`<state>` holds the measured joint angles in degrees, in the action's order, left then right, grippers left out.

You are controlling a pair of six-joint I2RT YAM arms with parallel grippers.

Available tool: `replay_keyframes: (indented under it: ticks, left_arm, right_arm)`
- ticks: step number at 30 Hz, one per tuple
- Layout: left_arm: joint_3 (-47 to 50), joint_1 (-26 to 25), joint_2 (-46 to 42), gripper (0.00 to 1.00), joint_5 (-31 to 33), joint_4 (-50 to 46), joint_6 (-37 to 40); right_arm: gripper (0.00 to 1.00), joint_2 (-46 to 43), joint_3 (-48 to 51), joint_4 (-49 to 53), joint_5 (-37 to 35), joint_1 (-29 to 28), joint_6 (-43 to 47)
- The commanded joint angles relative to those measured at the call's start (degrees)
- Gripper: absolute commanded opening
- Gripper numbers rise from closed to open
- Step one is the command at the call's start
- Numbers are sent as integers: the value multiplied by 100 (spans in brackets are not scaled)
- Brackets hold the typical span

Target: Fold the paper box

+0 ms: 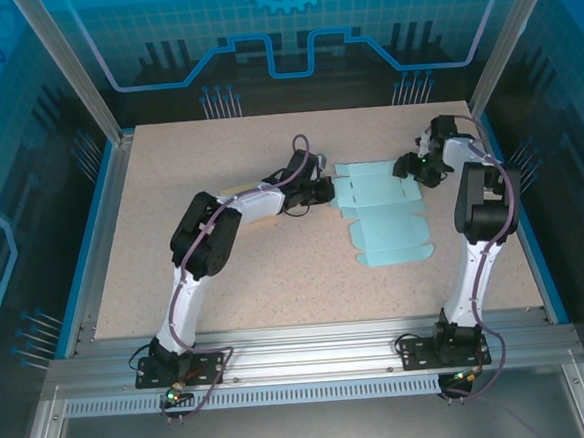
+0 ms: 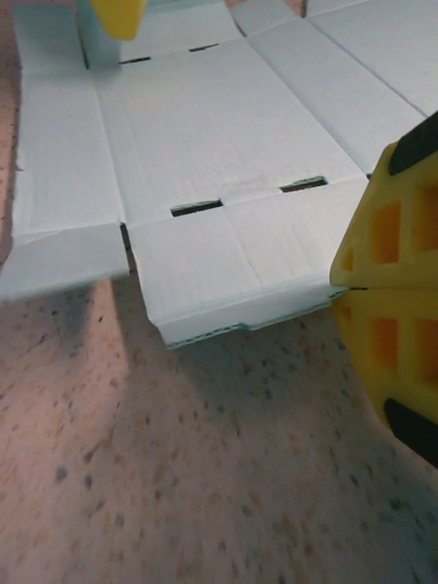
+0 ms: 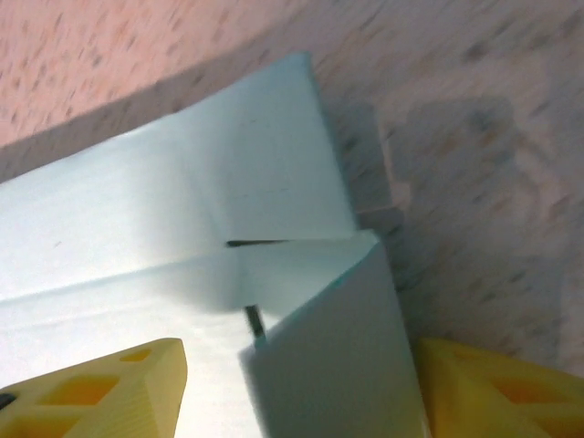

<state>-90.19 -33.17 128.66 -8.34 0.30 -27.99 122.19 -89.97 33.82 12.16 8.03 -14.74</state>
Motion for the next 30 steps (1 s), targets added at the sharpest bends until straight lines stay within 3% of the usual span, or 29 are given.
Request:
replay_keyframes:
  ticks: [1, 7, 10, 12, 13, 17, 22, 27, 30]
  left_arm:
    - [658, -19, -764, 0, 293, 690, 1095]
    - [2662, -6, -2258, 0, 226, 2922, 3226]
    - [3715, 62, -2853, 0, 116, 4228, 3849]
    - [4251, 194, -3073, 0, 45, 4973, 3900]
    - [4455, 315, -3165, 0, -72, 5180, 3830]
    - [4958, 719, -3418, 0, -701, 5283, 3559]
    - [5616, 751, -3511, 0, -761, 5870, 3731]
    - [6051, 752, -3345, 0, -689, 6832, 3782]
    - [6291, 755, -3171, 0, -540, 7608, 3787]
  right_arm:
    - [69, -606, 471, 19, 292, -342, -295]
    - [77, -1823, 1505, -334, -141, -849, -300]
    - [83, -2528, 2003, -534, -479, -1150, -141]
    - [89, -3004, 2348, -690, -775, -1284, -98]
    - [99, -3280, 2562, -787, -911, -1332, -120]
    - [100, -4343, 3452, -1425, -1025, -1371, -89]
    - [100, -5535, 4357, -1817, -1368, -1594, 92]
    - [100, -6209, 4466, -1243, -1279, -1534, -187]
    - [100, -6364, 4585, -1049, -1702, -1207, -726]
